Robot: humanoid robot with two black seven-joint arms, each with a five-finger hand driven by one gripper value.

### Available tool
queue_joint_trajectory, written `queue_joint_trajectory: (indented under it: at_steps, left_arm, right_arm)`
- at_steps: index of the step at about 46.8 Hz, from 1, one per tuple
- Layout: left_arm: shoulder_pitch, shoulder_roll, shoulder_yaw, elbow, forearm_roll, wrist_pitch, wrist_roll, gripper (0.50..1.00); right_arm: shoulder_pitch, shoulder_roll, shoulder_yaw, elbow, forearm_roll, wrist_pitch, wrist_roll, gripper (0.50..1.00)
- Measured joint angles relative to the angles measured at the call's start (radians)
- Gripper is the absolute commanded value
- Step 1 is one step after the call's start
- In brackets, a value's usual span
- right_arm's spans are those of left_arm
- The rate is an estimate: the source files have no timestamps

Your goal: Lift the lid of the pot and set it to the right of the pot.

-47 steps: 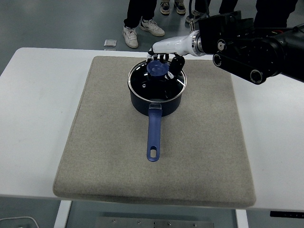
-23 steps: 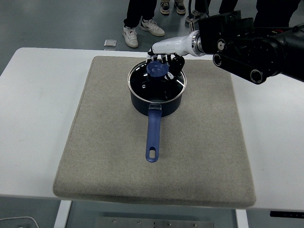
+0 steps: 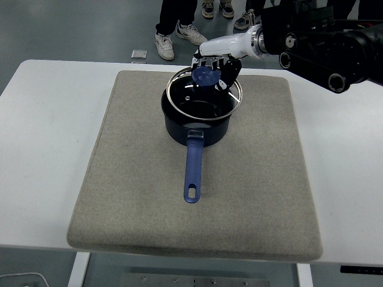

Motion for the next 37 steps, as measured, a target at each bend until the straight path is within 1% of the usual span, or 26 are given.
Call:
queue_joint_trajectory:
  at_steps: [23, 31, 37]
  left_arm:
    - [0.0, 0.0, 0.0, 0.0, 0.0, 0.0, 0.0, 1.0]
    - [0.0, 0.0, 0.0, 0.0, 0.0, 0.0, 0.0, 1.0]
    - [0.0, 0.0, 0.0, 0.0, 0.0, 0.0, 0.0, 1.0]
  right_arm:
    - [-0.017, -0.188, -0.002, 0.035, -0.008, 0.007, 0.001, 0.515]
    - [-0.033, -0.242, 0.001, 0.036, -0.01, 0.006, 0.025, 0.515]
    - [-0.057, -0.278, 0.001, 0.036, -0.014, 0.0, 0.029, 0.515]
